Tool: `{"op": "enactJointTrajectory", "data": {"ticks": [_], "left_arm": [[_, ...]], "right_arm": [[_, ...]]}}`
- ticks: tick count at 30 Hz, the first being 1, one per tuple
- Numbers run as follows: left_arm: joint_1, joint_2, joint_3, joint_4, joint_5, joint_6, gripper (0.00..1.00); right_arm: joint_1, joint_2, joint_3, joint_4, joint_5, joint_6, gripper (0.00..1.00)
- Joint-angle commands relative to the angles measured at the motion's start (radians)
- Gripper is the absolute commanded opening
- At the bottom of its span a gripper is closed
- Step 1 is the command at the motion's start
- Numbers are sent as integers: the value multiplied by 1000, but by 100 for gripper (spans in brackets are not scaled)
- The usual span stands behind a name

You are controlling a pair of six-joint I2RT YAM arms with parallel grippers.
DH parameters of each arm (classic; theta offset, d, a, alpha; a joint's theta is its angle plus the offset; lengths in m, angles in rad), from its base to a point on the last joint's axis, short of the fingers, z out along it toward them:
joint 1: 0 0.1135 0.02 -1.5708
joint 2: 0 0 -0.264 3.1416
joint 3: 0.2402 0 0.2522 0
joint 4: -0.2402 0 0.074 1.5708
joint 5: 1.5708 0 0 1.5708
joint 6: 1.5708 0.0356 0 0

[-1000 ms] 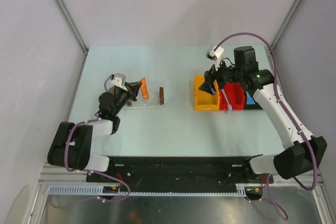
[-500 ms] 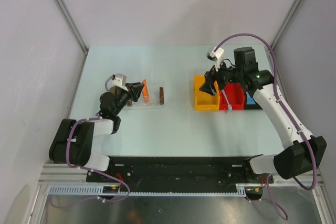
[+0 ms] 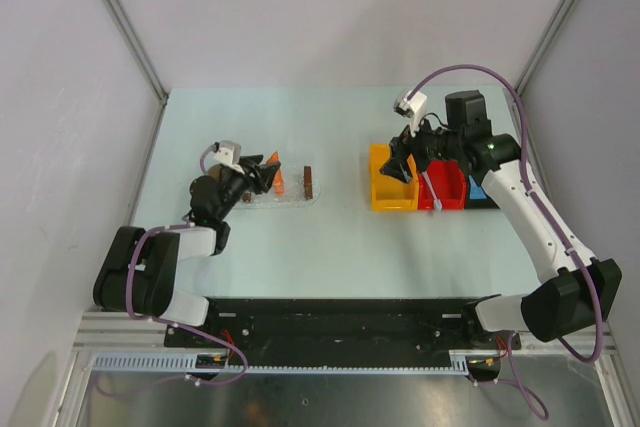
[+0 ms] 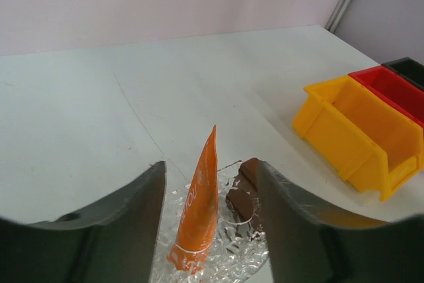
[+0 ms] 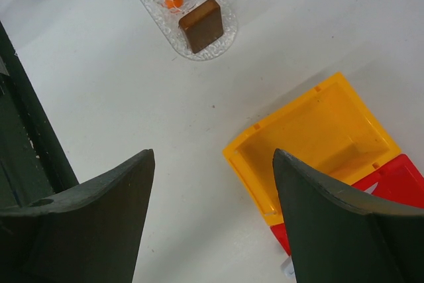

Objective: Prepare toiletry sets of a toothbrush and toothpaste on the tray

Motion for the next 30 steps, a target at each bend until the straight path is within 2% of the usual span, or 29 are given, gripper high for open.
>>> {"op": "enactJointTrajectory", "data": {"ticks": [1, 3, 8, 13, 19, 25, 30], "left_arm": [[7, -21, 10, 40, 16, -3, 65], [7, -27, 8, 39, 16, 2, 73], [7, -72, 2, 22, 8, 23, 84], [7, -110, -1, -6, 19, 31, 100], [7, -201, 17, -87, 22, 45, 100], [7, -317, 132, -404, 54, 115, 100], [7, -376, 215, -559, 113, 161, 100]], "right_arm": [[-8, -22, 1, 19, 11, 3, 77], [-9, -19, -5, 19, 35, 2, 76], [-28, -18, -16, 47, 102, 19, 74], [-52, -12, -23, 45, 162, 30, 74], [-118, -2, -48, 79, 257, 76, 77], [-235, 22, -49, 98, 345, 128, 77], [-302, 76, -51, 84, 394, 128, 75]]}}
